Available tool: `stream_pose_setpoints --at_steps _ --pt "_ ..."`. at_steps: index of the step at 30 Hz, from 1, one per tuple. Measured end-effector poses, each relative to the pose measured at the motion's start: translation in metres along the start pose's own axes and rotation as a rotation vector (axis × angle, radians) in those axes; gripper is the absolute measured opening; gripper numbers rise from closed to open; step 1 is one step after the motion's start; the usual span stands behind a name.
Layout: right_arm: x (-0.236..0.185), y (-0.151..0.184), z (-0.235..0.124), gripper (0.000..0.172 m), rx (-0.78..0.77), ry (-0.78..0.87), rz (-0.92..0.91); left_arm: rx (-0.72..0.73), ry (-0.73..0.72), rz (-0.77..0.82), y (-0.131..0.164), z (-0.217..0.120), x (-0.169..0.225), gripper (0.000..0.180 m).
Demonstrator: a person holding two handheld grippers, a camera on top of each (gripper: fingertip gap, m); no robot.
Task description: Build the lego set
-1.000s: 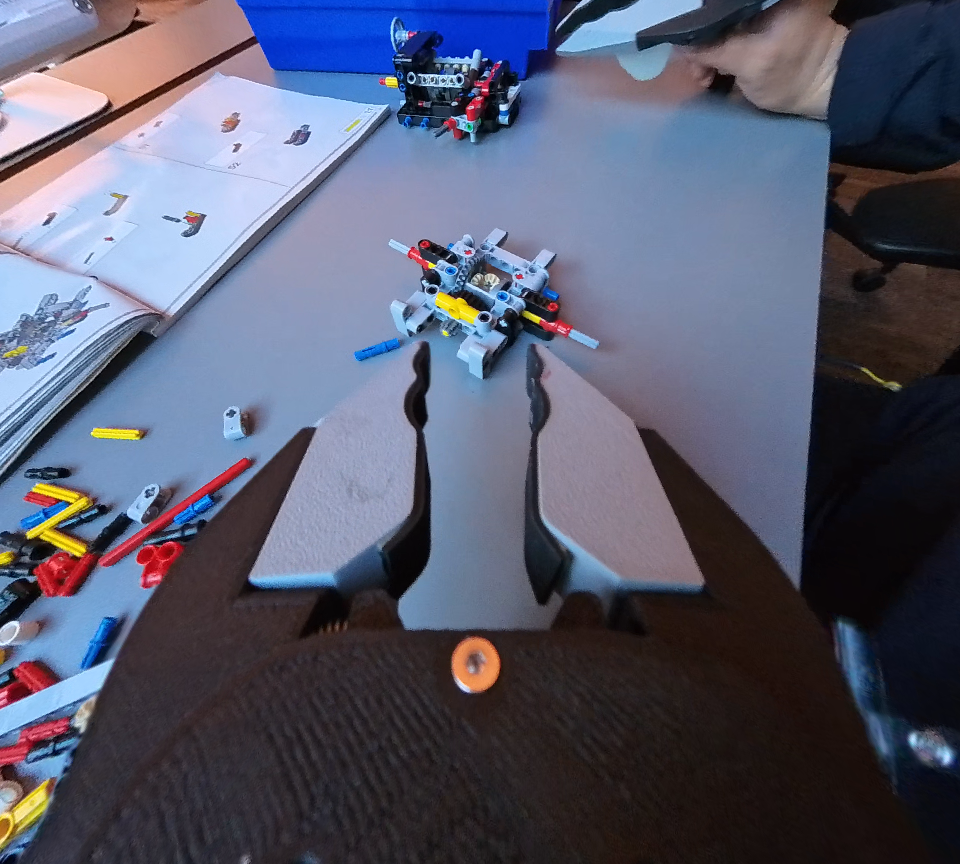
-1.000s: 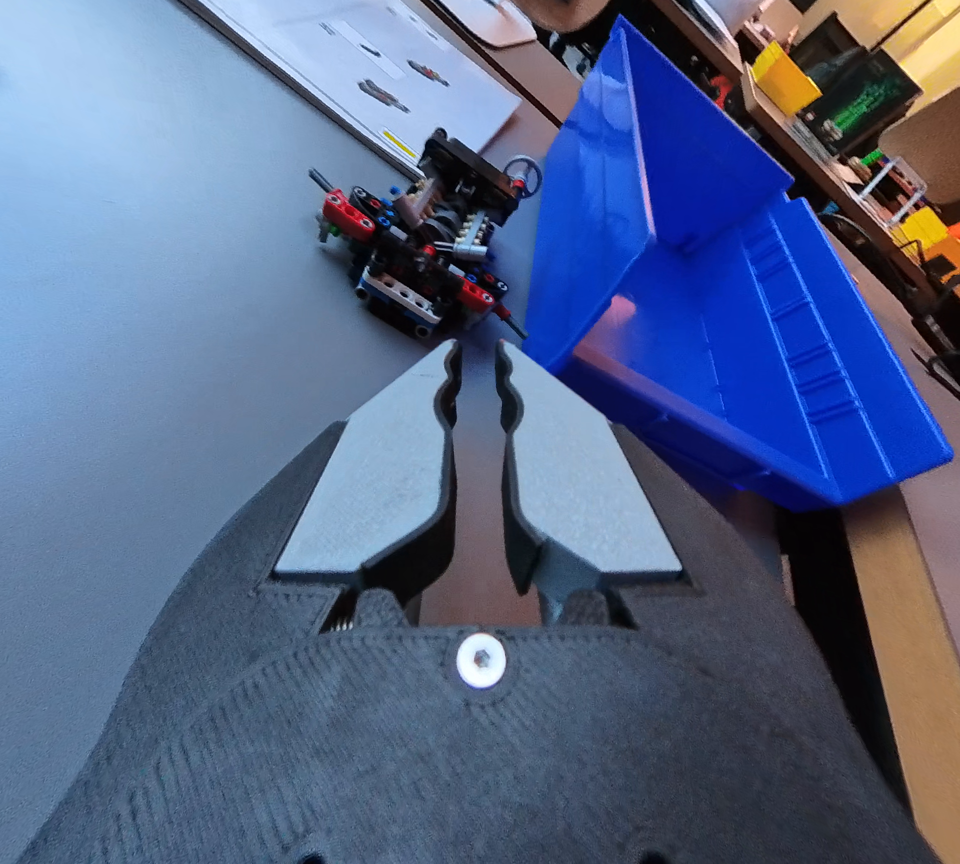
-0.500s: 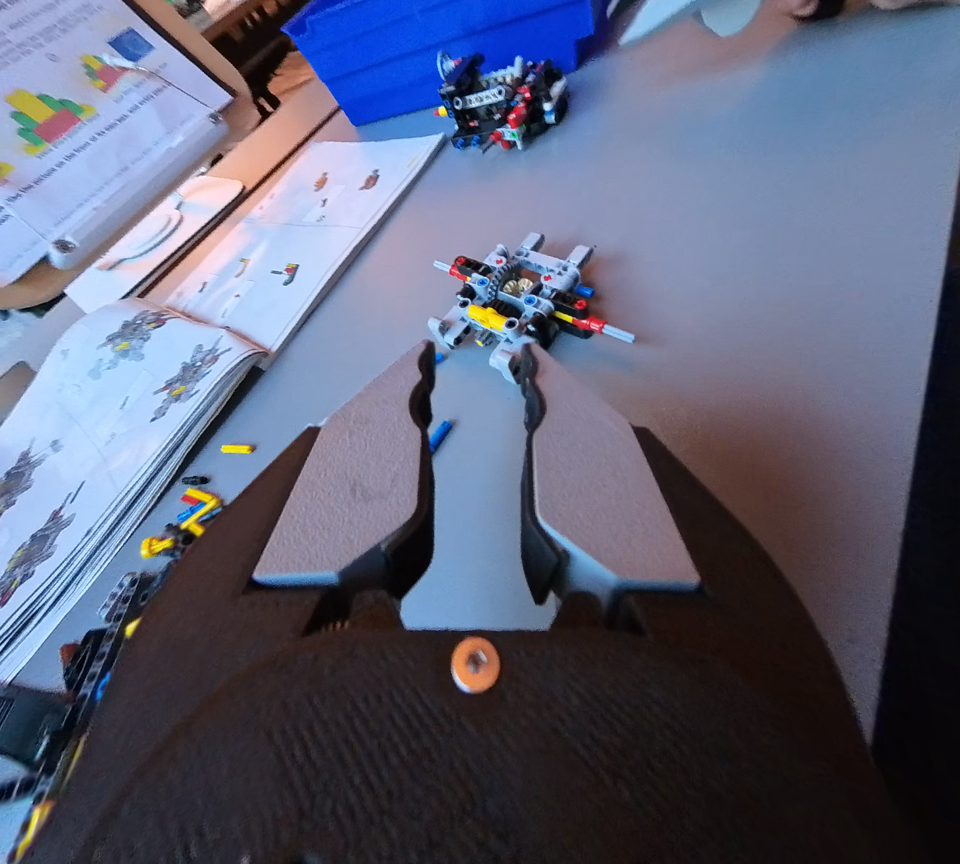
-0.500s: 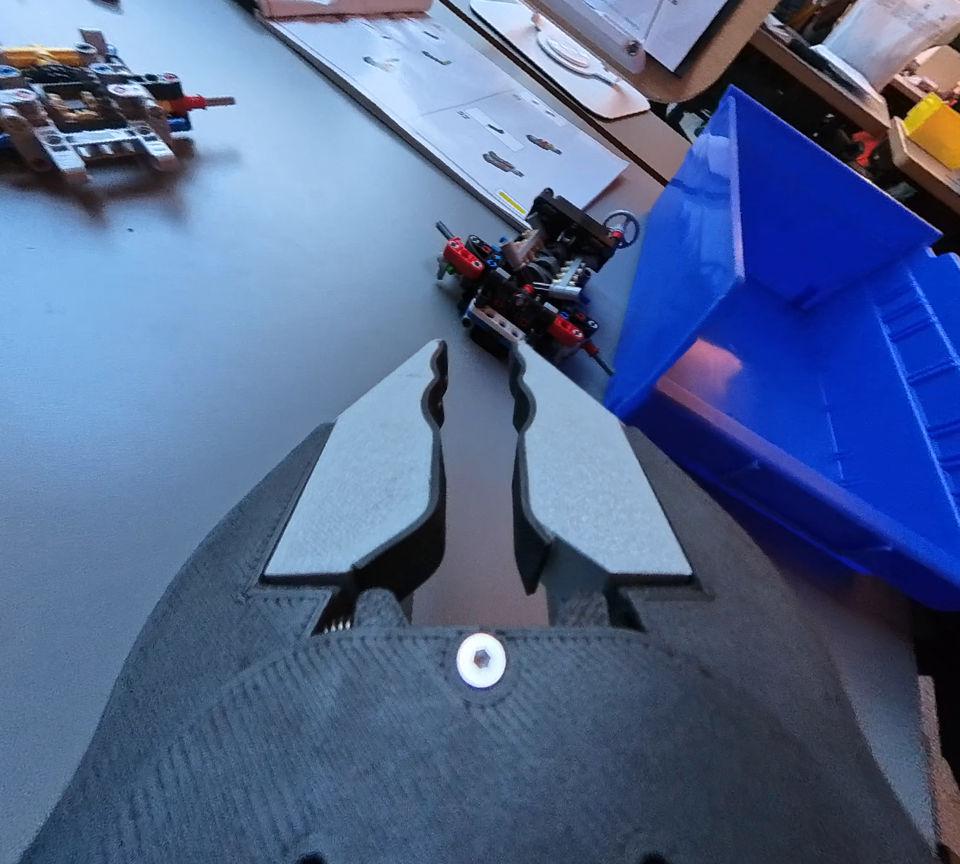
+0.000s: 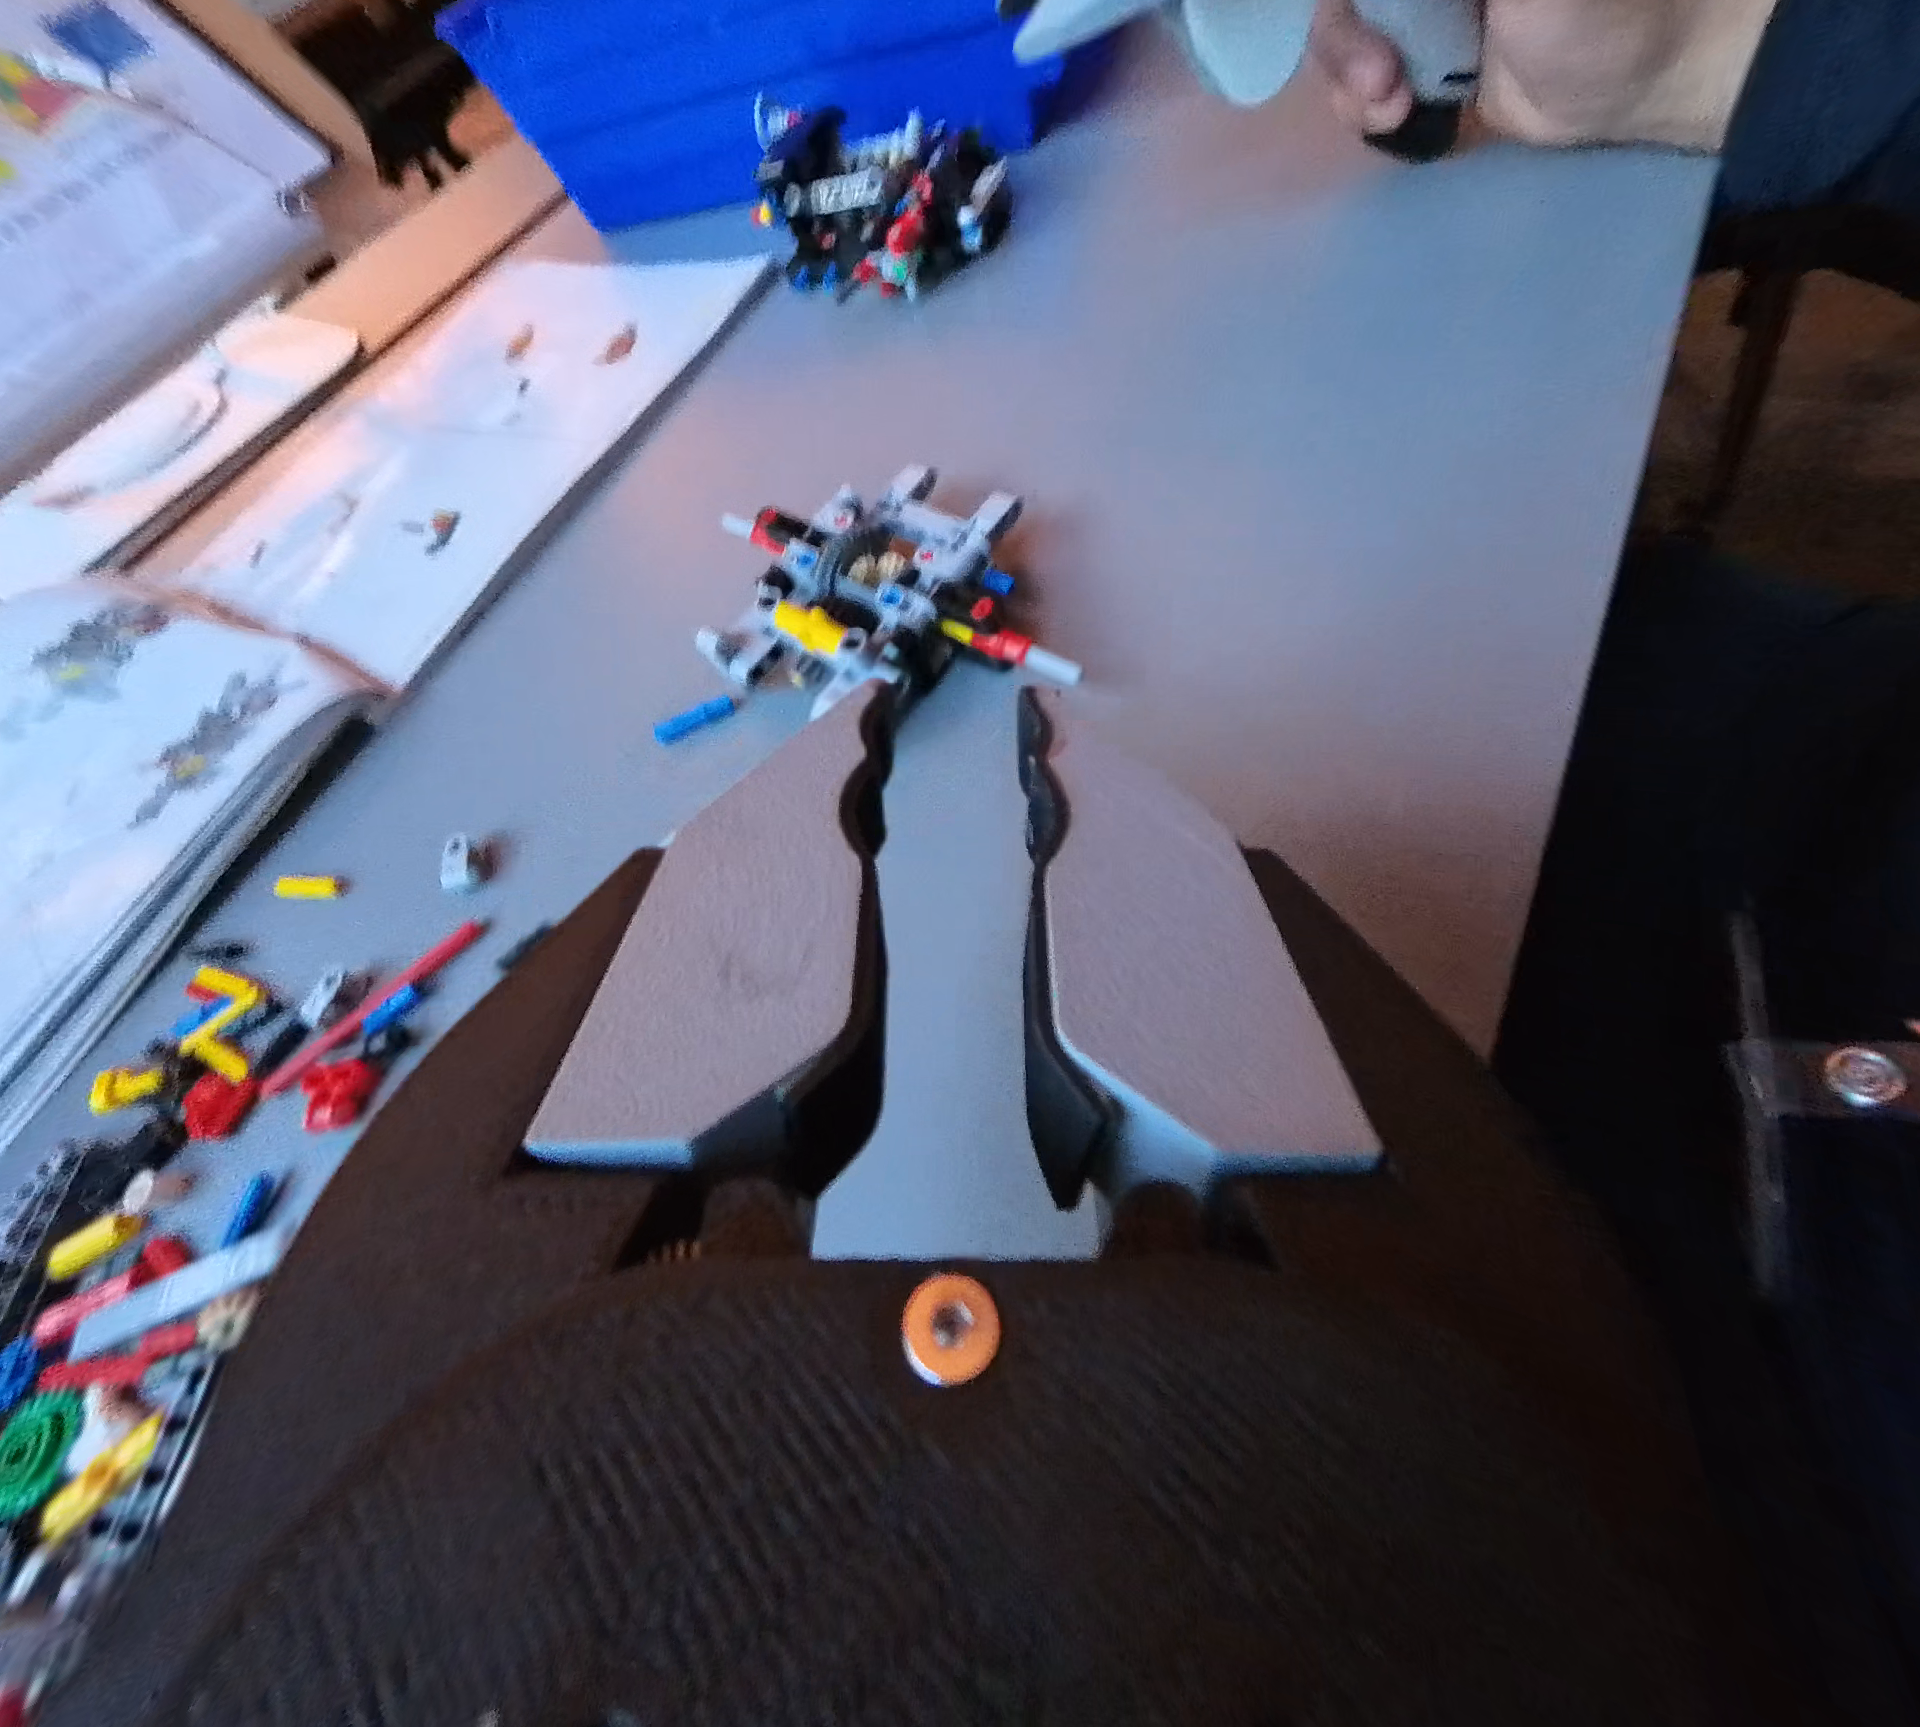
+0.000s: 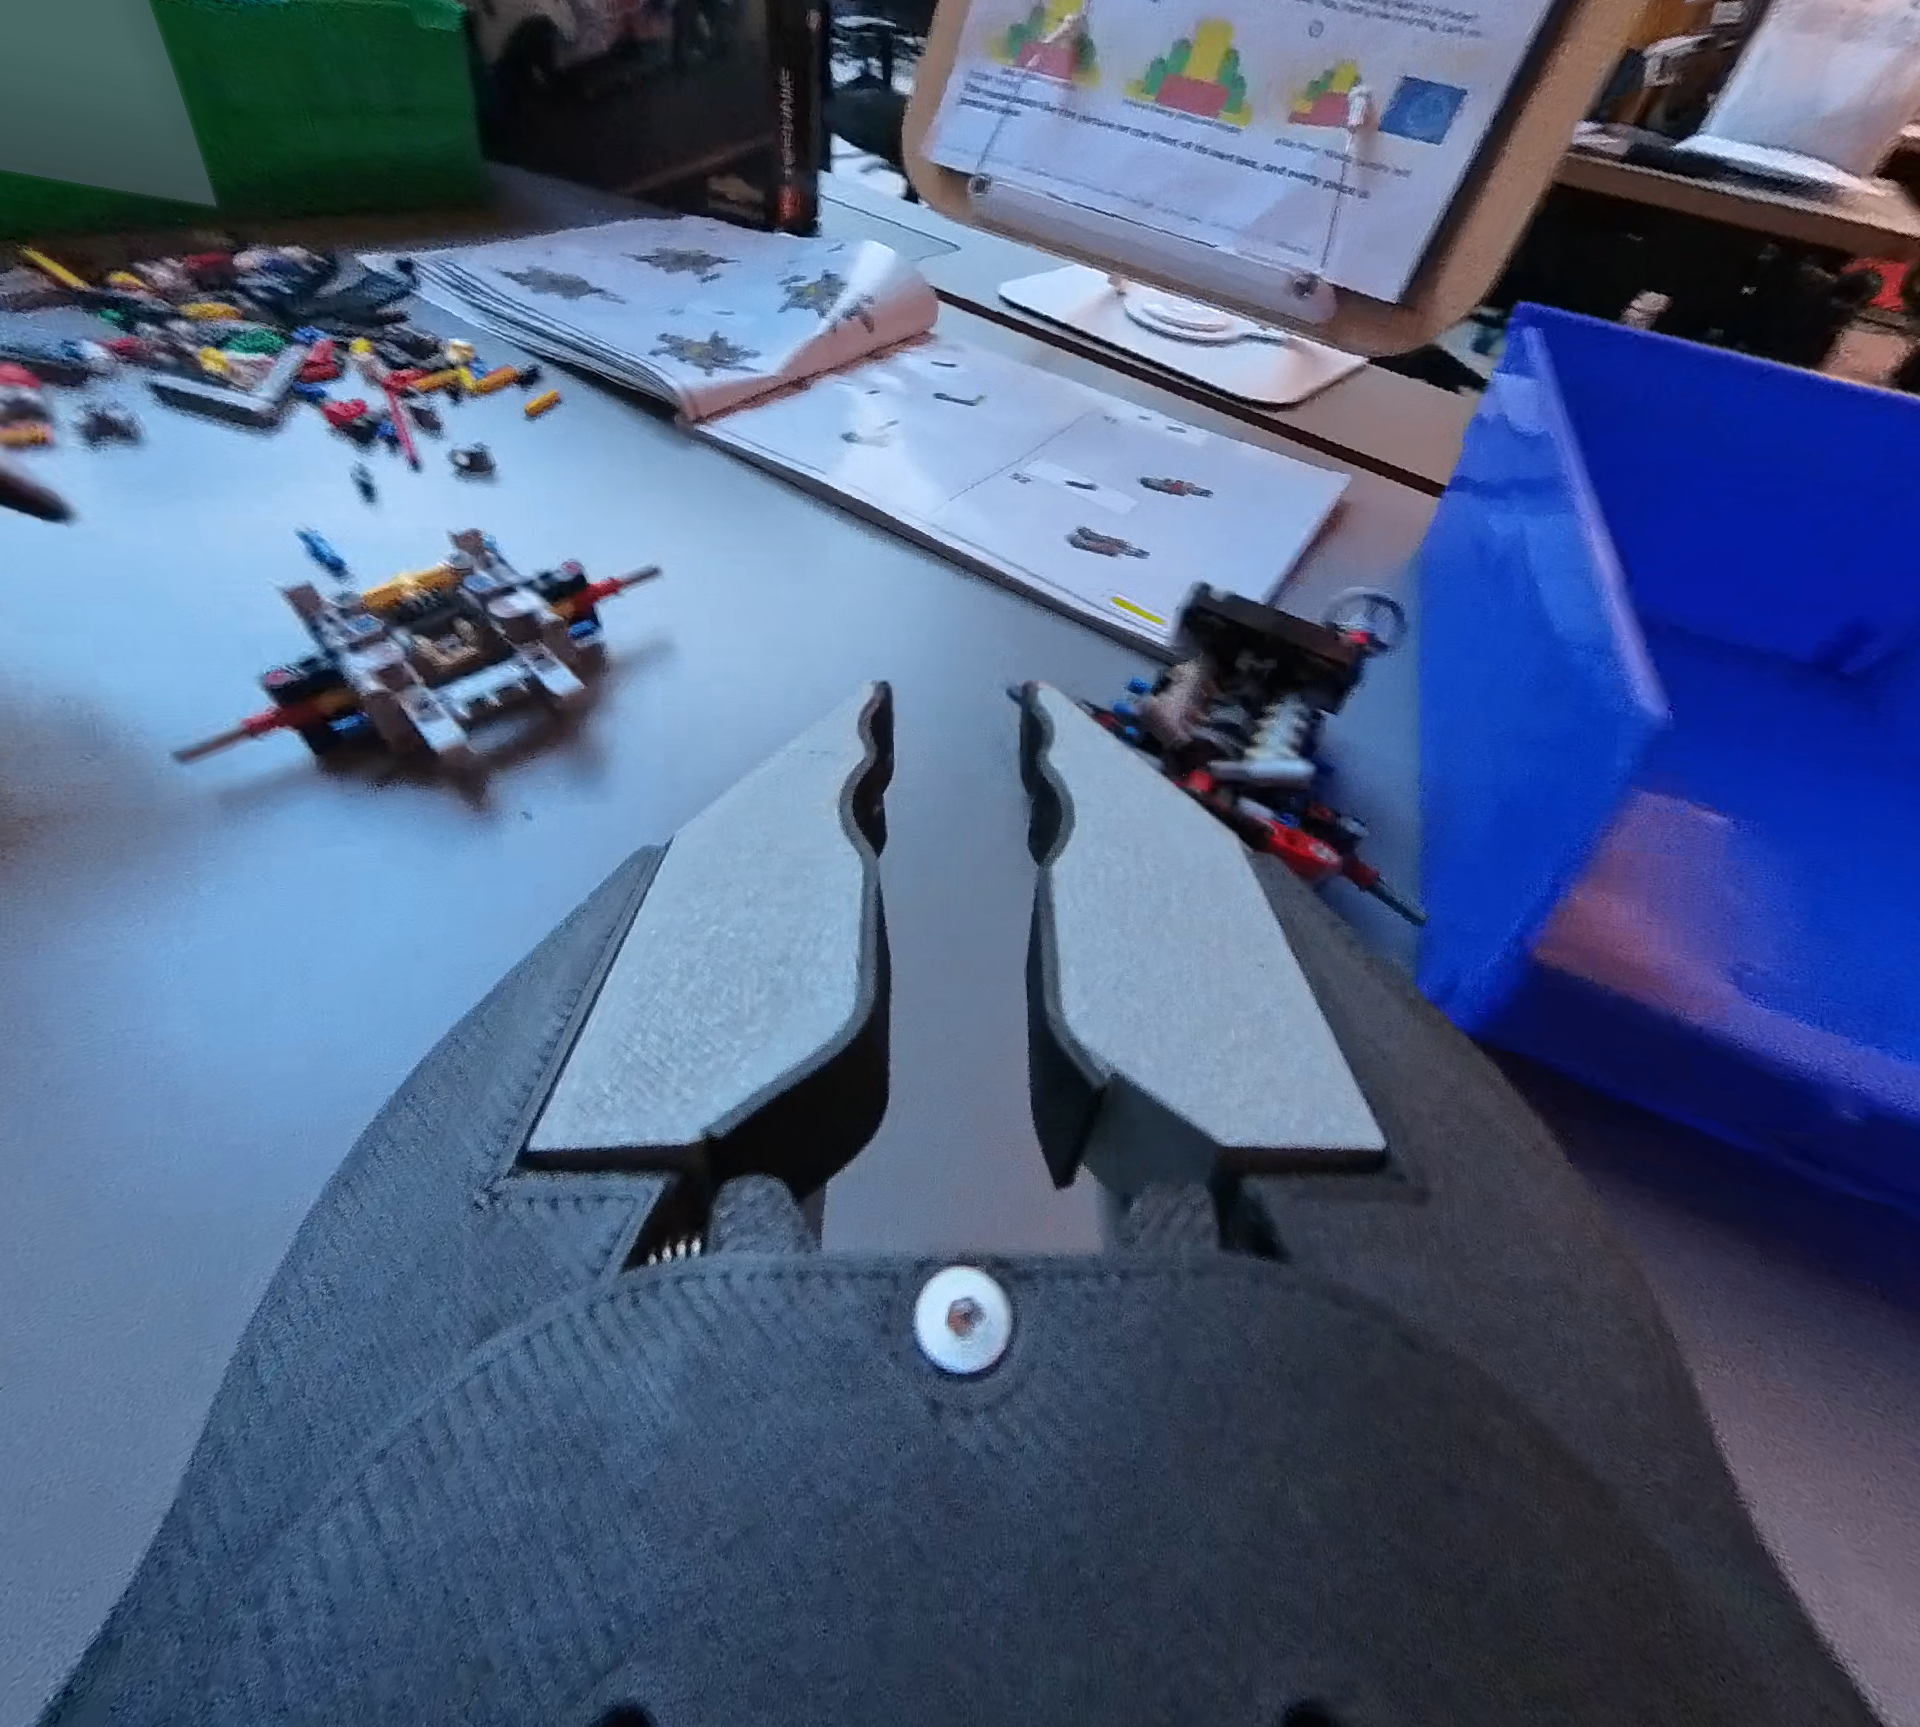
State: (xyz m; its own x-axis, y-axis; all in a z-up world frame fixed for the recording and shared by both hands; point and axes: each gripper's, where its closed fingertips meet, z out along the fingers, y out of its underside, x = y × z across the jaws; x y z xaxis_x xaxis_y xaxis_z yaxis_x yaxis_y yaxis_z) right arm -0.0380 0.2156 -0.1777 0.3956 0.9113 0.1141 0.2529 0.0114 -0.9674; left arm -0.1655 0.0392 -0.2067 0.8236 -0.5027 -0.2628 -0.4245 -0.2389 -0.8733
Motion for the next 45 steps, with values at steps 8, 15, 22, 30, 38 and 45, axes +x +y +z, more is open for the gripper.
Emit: stream_pose_setpoints --at_steps 8,15,22,30,38,45 --pt "-0.056 -0.002 0.045 0.018 -0.070 -0.190 -0.001 0.116 0.085 -0.241 -0.003 -0.020 -0.027 0.023" --pt "-0.053 -0.008 0.014 0.030 0.011 -0.189 0.111 0.119 0.071 -0.352 0.002 -0.026 -0.035 0.022" --pt "-0.062 0.004 0.016 0.032 -0.066 -0.137 -0.029 0.057 0.041 -0.328 0.006 -0.016 -0.034 0.025" --pt "-0.065 0.003 0.014 0.030 -0.061 -0.148 -0.028 0.036 -0.015 -0.305 0.009 -0.019 -0.032 0.024" --pt "-0.067 0.004 0.012 0.030 -0.064 -0.165 -0.014 -0.008 -0.013 -0.265 0.013 -0.019 -0.022 0.024" --pt "-0.070 0.005 0.012 0.030 -0.068 -0.180 -0.015 -0.035 0.009 -0.269 0.016 -0.016 -0.019 0.023"
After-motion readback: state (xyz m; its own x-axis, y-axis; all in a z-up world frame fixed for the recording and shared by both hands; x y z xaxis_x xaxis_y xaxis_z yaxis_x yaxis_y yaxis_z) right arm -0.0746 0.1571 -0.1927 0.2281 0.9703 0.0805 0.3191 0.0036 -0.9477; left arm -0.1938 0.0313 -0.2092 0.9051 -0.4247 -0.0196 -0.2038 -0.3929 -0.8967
